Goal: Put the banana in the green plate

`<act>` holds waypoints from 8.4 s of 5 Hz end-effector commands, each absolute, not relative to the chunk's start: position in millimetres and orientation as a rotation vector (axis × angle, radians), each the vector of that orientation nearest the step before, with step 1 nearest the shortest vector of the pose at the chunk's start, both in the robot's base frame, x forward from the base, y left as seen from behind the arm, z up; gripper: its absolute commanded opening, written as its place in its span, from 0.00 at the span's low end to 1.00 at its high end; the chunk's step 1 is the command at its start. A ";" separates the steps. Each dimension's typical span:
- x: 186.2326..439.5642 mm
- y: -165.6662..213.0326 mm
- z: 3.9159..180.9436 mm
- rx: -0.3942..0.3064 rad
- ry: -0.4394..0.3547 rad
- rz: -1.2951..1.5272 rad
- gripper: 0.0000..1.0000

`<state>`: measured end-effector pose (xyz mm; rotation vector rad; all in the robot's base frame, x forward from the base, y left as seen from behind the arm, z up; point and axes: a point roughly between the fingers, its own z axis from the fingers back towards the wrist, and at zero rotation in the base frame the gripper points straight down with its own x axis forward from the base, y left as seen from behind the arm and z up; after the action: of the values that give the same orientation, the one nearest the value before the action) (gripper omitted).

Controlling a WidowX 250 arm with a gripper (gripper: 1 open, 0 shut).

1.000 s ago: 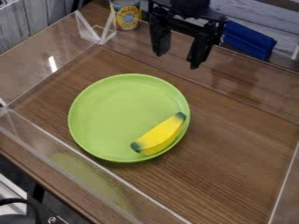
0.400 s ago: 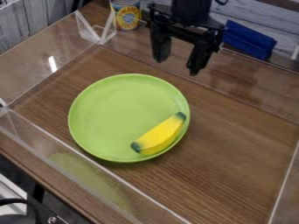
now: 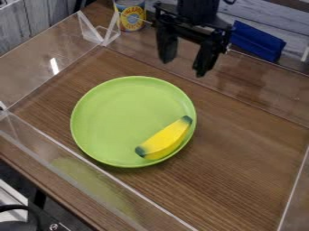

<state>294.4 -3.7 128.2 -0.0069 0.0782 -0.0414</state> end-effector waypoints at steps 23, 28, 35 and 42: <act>314.9 12.6 140.4 -0.033 -0.003 -0.054 1.00; 312.0 12.4 138.0 -0.042 0.000 -0.064 1.00; 310.4 5.5 137.5 -0.048 0.005 -0.076 1.00; 312.0 11.2 135.9 -0.049 -0.022 -0.096 1.00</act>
<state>309.9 8.4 122.8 -0.0519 0.0267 -0.1026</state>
